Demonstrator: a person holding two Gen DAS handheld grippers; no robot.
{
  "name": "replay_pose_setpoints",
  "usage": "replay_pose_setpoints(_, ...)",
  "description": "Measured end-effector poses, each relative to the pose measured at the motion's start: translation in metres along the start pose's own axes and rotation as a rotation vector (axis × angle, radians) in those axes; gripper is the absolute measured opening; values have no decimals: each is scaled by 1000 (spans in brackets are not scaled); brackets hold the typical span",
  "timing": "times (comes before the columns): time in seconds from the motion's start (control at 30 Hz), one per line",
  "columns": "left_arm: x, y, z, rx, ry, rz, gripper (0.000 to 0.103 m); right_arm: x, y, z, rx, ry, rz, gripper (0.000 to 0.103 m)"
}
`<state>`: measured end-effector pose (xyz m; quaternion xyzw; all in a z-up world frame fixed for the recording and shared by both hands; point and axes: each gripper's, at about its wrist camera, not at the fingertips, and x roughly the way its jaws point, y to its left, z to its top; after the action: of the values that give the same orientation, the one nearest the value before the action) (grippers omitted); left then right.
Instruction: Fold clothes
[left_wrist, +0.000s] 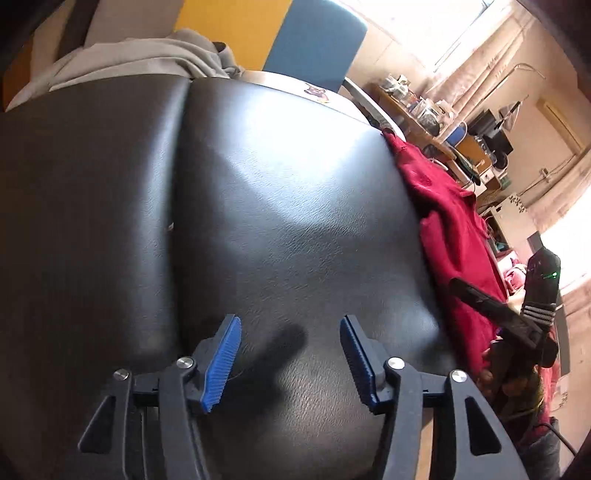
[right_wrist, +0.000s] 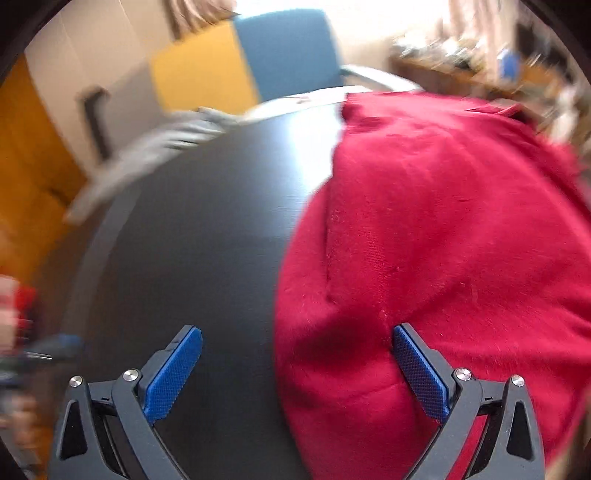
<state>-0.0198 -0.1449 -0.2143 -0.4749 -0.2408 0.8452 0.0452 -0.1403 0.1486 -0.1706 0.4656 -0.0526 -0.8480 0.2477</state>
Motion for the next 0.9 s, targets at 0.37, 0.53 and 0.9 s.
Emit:
replay_pose_setpoints(0.37,-15,7,6,-24,-33,20,56,29,51,0,84,72,484,103)
replay_pose_setpoints(0.53,-28,10,-1,-30,-39,25,56,15,51,37,18,-2,419,103)
replay_pose_setpoints(0.9,-29,-47,30,31,-23,-121,57,8,-119,92,147,-50,-311,103)
